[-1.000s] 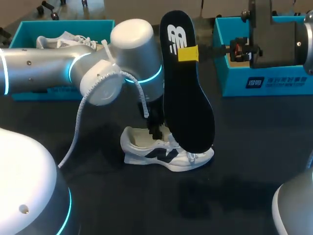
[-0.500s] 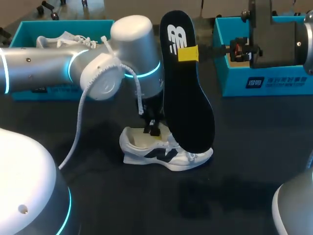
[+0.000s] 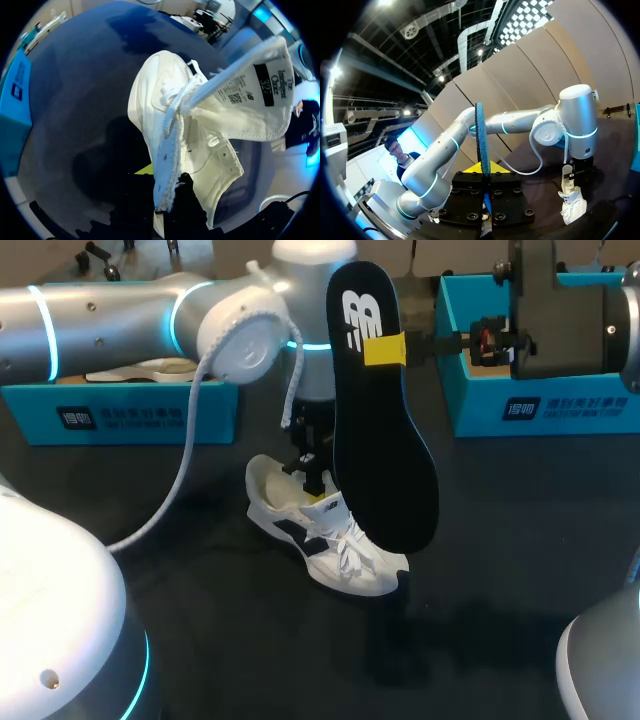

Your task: Take the shoe out of the shoebox, open the shoe tongue, remove and reinsert the insole, then place the shoe into the shoebox

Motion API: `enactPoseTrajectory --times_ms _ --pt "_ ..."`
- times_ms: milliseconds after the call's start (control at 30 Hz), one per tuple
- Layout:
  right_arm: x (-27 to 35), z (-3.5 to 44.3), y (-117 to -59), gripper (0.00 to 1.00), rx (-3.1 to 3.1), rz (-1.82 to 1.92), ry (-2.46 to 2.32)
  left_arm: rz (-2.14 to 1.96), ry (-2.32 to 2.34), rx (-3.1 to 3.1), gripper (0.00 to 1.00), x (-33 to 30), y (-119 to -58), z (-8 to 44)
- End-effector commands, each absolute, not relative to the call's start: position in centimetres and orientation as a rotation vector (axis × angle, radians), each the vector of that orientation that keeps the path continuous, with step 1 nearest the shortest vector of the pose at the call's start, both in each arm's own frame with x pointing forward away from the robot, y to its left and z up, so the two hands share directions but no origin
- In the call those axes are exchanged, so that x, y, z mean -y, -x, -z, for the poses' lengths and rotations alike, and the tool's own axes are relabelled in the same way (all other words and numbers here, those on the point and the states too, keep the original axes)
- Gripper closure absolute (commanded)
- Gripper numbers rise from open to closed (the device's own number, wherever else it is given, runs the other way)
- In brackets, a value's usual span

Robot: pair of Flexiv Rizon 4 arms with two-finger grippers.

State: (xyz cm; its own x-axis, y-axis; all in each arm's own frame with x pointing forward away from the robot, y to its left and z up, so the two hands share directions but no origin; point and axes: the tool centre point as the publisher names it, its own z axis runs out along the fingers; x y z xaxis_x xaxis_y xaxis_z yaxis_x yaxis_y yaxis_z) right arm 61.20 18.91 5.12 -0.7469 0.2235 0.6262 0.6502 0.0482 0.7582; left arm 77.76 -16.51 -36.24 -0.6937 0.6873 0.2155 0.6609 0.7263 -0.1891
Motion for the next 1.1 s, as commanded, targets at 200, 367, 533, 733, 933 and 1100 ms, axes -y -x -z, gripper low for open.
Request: enactPoseTrajectory --times_ms 200,367,533,733,933,1100 --pt "-19.3 -5.0 -61.4 1.00 1.992 1.748 0.883 -0.008 1.595 2.344 1.00 16.6 -79.0 34.9" --pt "-19.3 -5.0 -61.4 1.00 1.992 1.748 0.883 0.035 1.726 2.322 1.00 17.2 -79.3 35.1" --pt "-19.3 -5.0 -61.4 1.00 1.992 1.748 0.883 0.009 1.764 2.269 1.00 18.3 -79.7 35.0" --pt "-19.3 -5.0 -61.4 1.00 1.992 1.748 0.883 0.022 1.825 2.204 1.00 19.5 -80.0 34.8" --pt "-19.3 -5.0 -61.4 1.00 1.992 1.748 0.883 0.029 1.880 2.152 1.00 19.6 -79.8 34.8" --pt "-19.3 -5.0 -61.4 1.00 1.992 1.748 0.883 0.062 1.878 2.141 1.00 20.1 -79.5 35.6"
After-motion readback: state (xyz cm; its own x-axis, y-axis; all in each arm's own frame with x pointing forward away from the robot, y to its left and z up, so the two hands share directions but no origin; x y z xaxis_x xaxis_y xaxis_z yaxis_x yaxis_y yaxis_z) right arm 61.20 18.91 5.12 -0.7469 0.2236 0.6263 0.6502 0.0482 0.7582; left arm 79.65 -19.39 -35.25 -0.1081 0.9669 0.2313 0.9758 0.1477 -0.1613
